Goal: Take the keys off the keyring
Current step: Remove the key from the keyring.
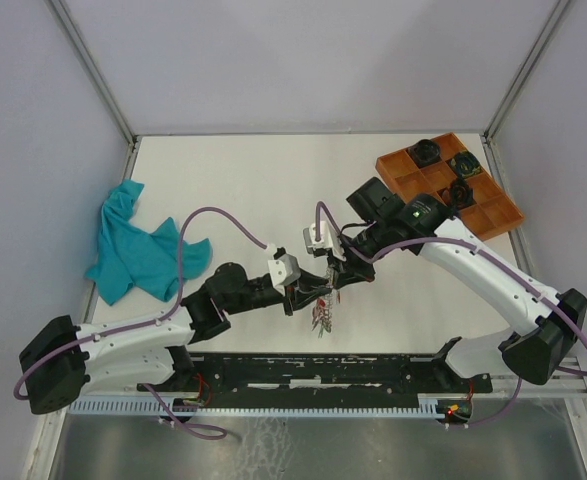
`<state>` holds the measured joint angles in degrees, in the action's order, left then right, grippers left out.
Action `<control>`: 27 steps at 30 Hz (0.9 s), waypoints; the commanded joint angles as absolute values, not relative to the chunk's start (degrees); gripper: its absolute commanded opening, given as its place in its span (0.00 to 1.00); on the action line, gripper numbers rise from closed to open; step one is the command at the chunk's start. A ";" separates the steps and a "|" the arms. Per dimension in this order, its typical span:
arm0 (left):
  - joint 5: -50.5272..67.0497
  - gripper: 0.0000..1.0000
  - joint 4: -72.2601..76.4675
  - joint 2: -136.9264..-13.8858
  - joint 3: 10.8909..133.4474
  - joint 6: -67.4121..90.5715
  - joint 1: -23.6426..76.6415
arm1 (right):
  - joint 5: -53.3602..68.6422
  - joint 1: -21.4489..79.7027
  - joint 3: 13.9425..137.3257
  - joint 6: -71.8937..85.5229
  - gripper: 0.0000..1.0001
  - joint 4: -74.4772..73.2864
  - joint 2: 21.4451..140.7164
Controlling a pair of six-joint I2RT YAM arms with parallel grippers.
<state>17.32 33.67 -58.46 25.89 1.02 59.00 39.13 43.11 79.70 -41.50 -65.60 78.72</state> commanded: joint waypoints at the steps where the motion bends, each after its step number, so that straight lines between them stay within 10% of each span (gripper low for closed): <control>1: 19.28 0.27 37.12 -59.74 28.86 0.35 59.09 | 40.08 43.66 82.85 -42.44 0.01 -65.73 78.48; 6: 19.86 0.03 37.09 -60.18 28.96 0.35 59.10 | 39.58 43.93 82.93 -42.71 0.01 -66.01 78.54; 18: 16.40 0.03 38.10 -55.76 26.69 1.49 59.12 | 40.78 43.60 82.98 -42.40 0.01 -65.86 77.66; 22: 15.05 0.33 38.35 -54.77 26.48 1.89 59.10 | 41.79 43.60 82.84 -42.70 0.01 -66.22 77.69; 27: 14.72 0.40 36.44 -52.72 26.53 0.33 58.99 | 42.64 43.59 82.75 -43.39 0.01 -66.68 77.48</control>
<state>15.99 34.41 -55.00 26.11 1.21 59.00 40.03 43.51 80.77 -42.11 -66.94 78.81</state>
